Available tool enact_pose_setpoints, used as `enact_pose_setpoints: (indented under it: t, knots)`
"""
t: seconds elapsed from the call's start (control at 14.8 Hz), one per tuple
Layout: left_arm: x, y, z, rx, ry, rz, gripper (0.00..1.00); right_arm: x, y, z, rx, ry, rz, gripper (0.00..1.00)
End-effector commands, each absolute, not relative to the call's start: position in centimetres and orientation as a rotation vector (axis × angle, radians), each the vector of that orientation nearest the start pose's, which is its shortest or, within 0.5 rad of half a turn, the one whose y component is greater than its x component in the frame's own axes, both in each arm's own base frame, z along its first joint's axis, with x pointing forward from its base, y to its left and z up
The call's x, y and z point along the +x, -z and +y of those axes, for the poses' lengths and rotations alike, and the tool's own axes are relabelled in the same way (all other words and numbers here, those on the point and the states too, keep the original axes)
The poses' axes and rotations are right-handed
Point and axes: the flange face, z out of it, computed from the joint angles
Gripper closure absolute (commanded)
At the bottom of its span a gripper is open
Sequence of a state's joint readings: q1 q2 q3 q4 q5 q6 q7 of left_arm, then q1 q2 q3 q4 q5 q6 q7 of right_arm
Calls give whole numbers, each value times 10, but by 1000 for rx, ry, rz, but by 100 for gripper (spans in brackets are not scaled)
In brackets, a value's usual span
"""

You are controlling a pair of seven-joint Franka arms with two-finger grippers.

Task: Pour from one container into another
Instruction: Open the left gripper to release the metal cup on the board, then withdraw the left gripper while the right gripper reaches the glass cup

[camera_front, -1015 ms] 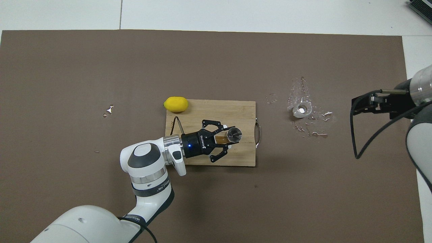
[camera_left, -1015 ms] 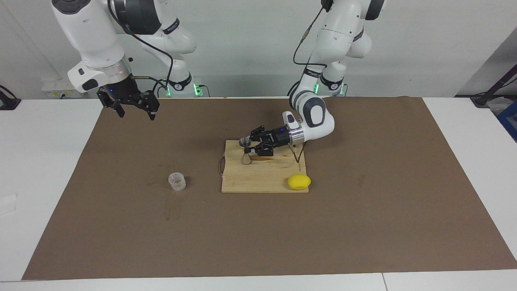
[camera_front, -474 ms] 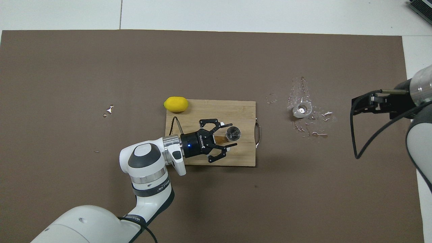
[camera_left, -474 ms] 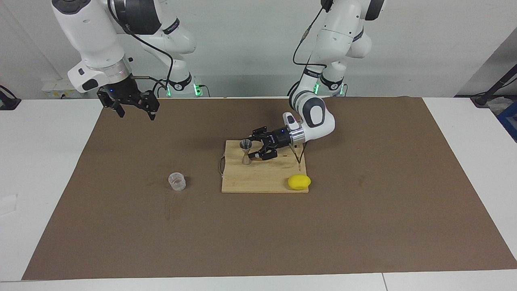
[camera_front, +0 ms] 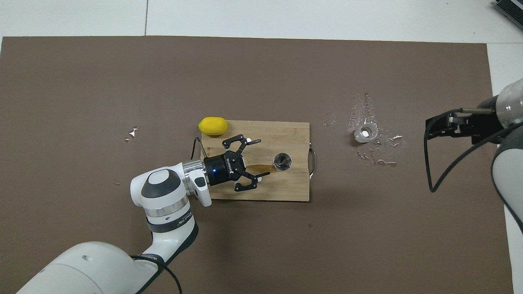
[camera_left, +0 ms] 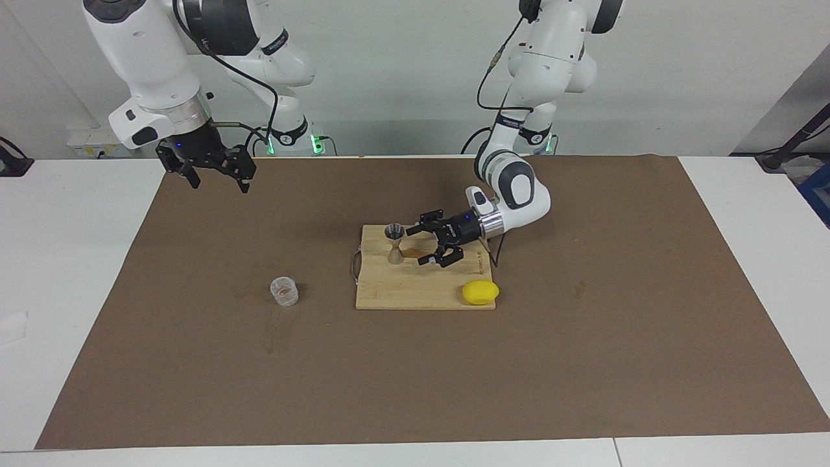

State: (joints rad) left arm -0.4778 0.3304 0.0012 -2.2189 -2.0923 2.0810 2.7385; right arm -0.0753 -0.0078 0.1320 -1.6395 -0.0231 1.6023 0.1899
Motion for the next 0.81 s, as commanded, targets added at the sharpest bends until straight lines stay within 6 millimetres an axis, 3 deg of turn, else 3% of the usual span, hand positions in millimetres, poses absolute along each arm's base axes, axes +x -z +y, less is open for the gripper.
enact_pose_setpoints:
  t: [0.0, 0.14, 0.41, 0.54, 0.74]
  knots:
    - [464, -255, -258, 1396, -1413, -1408, 0, 550, -597, 23, -3170, -63, 207, 0]
    - [467, -253, -231, 1377, -1398, -1439, 0, 555, -598, 22, -3148, -8, 300, 2]
    - [471, -269, -178, 1324, -1337, -1465, 0, 568, -595, 26, -2937, 75, 860, 7]
    - [476, -278, -146, 1331, -1255, -1498, 0, 570, -583, 32, -2850, 68, 1086, 7]
    - [479, -307, -89, 1364, -1111, -1552, 0, 580, -544, 22, -2585, -69, 1387, 6]
